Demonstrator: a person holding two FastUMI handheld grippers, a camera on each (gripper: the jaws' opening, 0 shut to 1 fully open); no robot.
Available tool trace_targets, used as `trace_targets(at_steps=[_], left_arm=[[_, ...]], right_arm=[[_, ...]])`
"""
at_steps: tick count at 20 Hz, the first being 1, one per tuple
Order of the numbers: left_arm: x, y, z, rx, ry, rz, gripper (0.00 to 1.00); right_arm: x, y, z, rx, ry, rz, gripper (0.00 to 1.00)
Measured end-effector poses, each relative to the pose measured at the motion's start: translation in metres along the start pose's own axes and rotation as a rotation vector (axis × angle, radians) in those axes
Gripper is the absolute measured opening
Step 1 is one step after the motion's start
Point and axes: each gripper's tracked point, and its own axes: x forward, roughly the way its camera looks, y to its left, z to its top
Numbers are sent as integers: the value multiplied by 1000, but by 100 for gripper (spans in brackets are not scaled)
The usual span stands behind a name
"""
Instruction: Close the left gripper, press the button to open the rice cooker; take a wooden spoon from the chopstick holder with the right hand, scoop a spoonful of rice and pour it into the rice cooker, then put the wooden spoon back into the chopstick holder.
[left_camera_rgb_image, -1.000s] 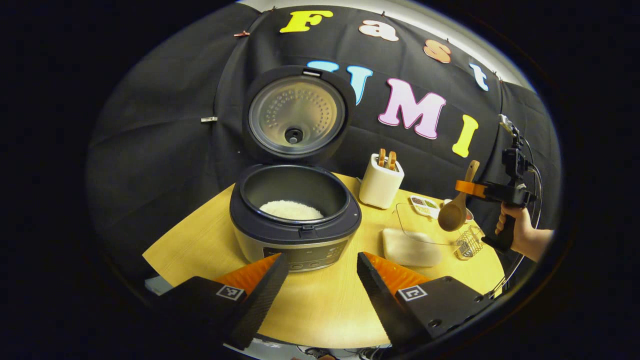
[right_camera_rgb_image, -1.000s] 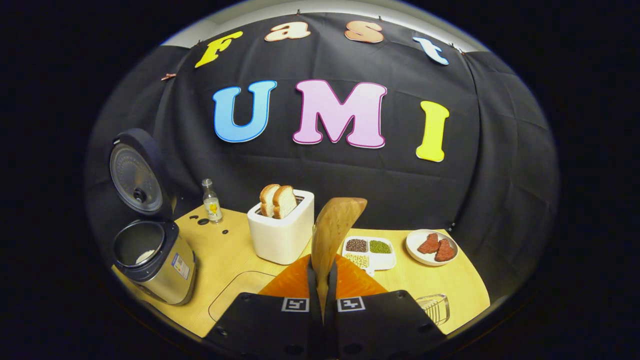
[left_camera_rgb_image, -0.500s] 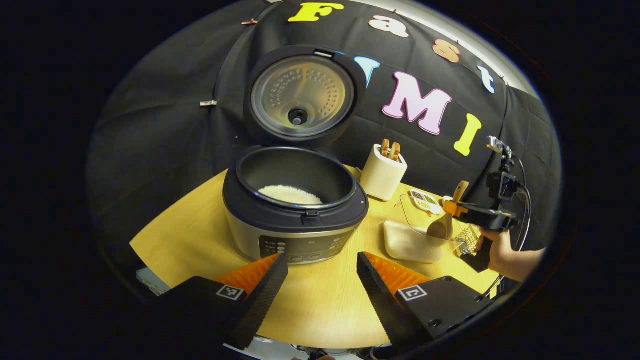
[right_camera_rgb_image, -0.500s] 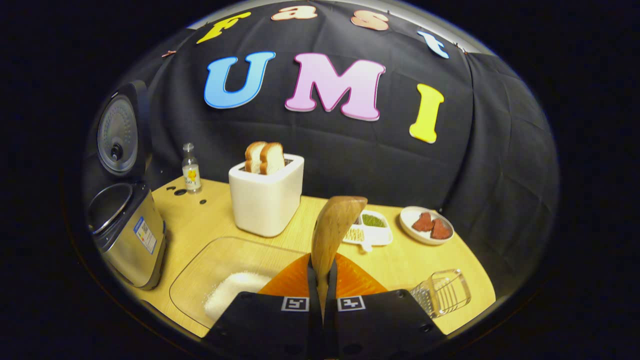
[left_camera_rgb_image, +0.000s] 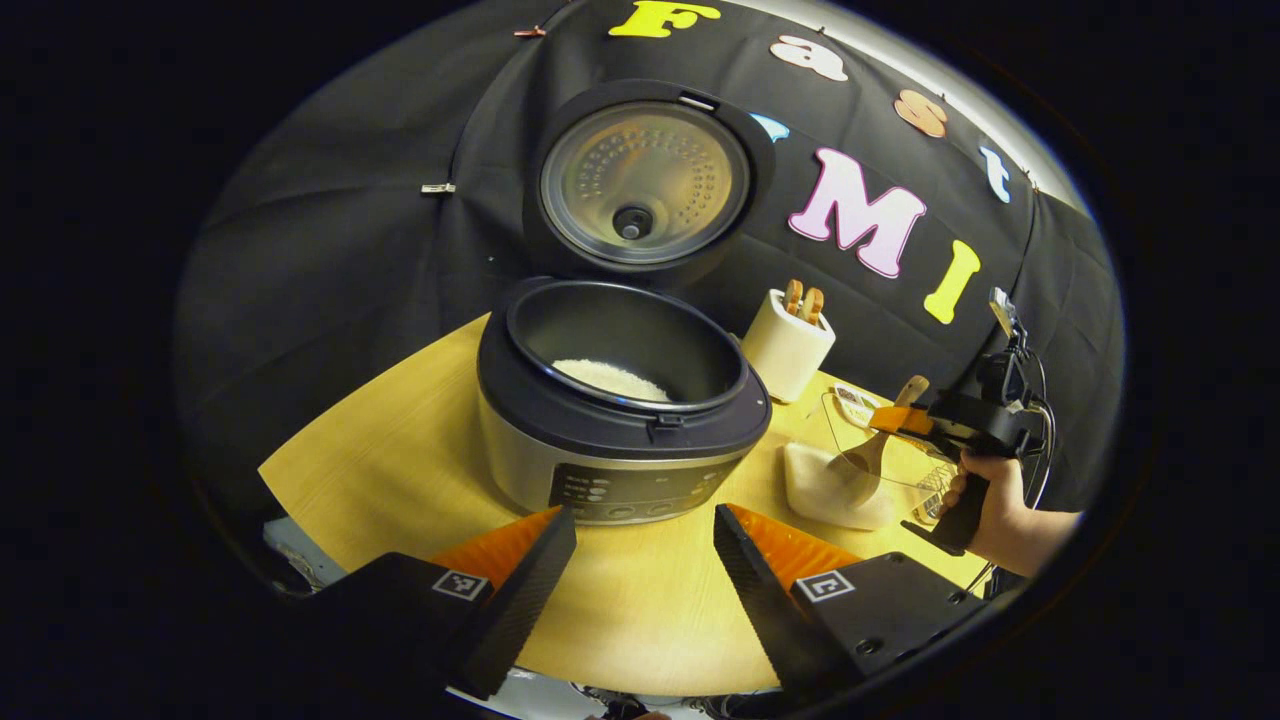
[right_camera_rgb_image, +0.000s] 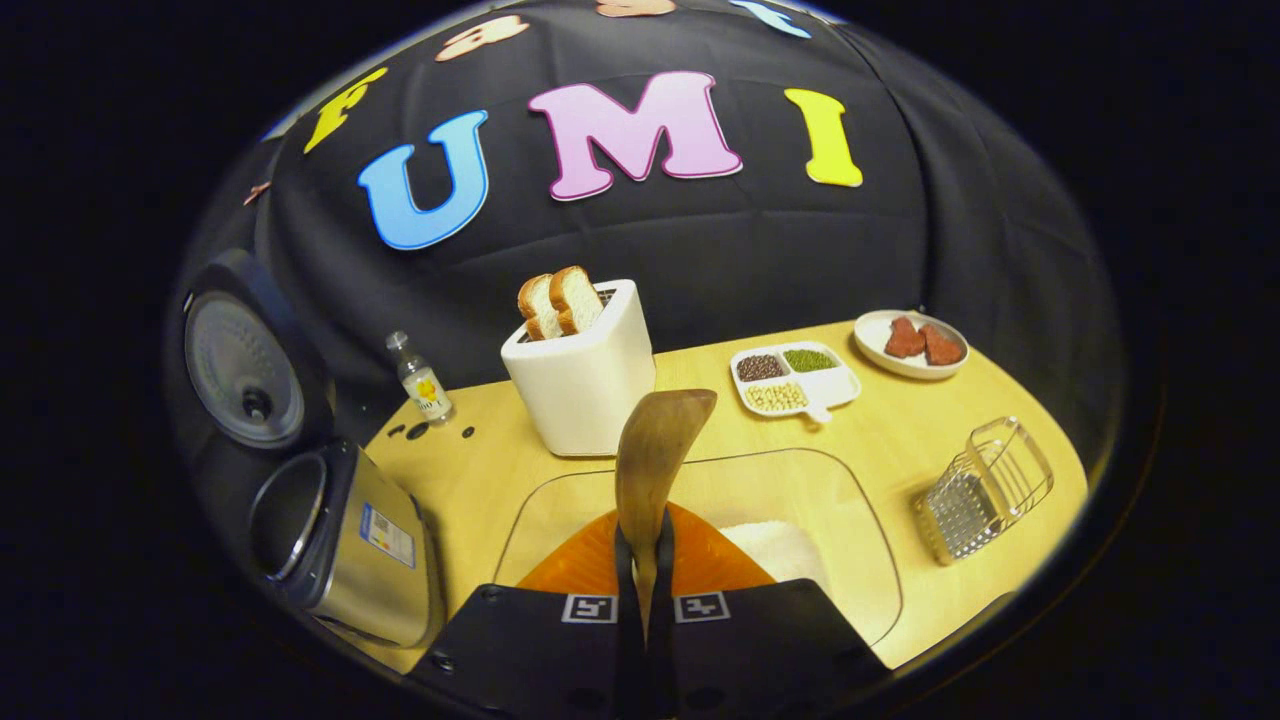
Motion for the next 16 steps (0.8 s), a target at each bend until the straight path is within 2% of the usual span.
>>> trace_targets(at_steps=[3, 8, 16], left_arm=[[-2, 7, 2, 0, -10, 7, 97], [-7, 10, -5, -4, 8, 17, 96], [-10, 0, -2, 17, -3, 6, 96]], right_arm=[[2, 13, -2, 145, 50, 23, 6], [0, 14, -1, 254, 91, 45, 6], [-19, -28, 10, 568, 85, 65, 6]])
